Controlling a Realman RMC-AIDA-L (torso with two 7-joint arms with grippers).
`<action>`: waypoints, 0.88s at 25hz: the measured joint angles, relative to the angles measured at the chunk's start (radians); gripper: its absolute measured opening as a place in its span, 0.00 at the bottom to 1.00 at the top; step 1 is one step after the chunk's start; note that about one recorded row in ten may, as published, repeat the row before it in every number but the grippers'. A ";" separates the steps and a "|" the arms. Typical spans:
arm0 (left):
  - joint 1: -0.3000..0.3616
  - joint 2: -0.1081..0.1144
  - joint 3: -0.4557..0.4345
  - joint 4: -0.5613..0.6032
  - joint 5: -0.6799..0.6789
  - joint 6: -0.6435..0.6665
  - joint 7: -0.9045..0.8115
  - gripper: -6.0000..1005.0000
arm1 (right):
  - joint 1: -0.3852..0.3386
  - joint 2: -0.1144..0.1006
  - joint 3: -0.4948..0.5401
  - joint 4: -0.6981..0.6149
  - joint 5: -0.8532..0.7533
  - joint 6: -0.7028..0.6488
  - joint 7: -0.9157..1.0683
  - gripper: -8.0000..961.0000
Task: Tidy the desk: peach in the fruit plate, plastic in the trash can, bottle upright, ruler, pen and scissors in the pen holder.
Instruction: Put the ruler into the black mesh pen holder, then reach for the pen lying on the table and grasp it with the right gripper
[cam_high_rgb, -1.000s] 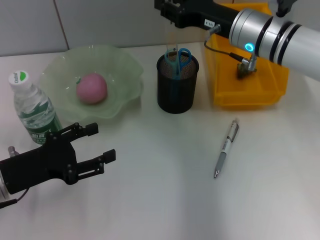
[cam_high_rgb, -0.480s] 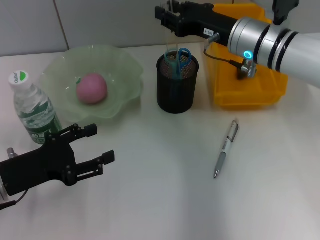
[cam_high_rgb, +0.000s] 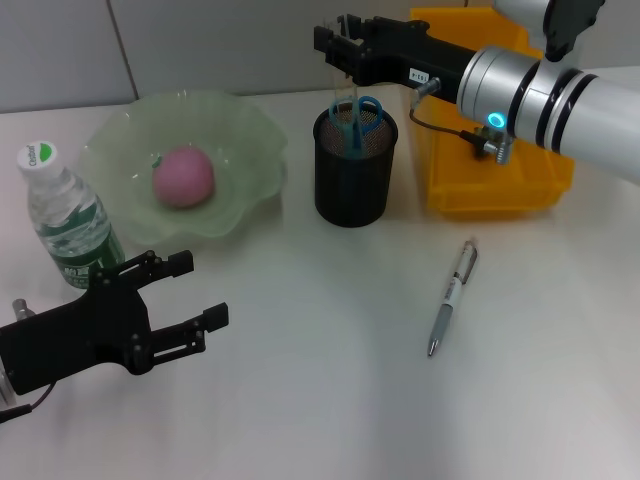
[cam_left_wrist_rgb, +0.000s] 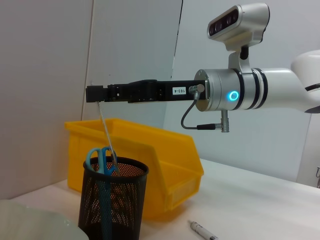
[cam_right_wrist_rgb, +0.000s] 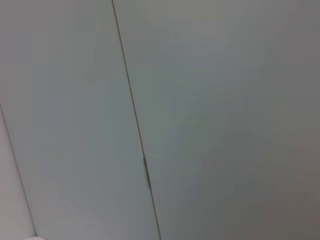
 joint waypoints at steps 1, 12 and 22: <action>0.000 0.000 0.000 0.000 0.000 0.000 0.000 0.81 | 0.000 0.000 0.000 0.000 0.000 0.000 0.000 0.55; 0.000 0.001 0.001 0.000 0.000 -0.003 0.000 0.81 | -0.002 -0.001 -0.006 0.003 0.000 0.002 0.000 0.57; 0.000 0.002 0.000 0.000 0.000 -0.004 0.000 0.81 | -0.006 0.000 -0.002 0.001 0.000 -0.005 -0.001 0.70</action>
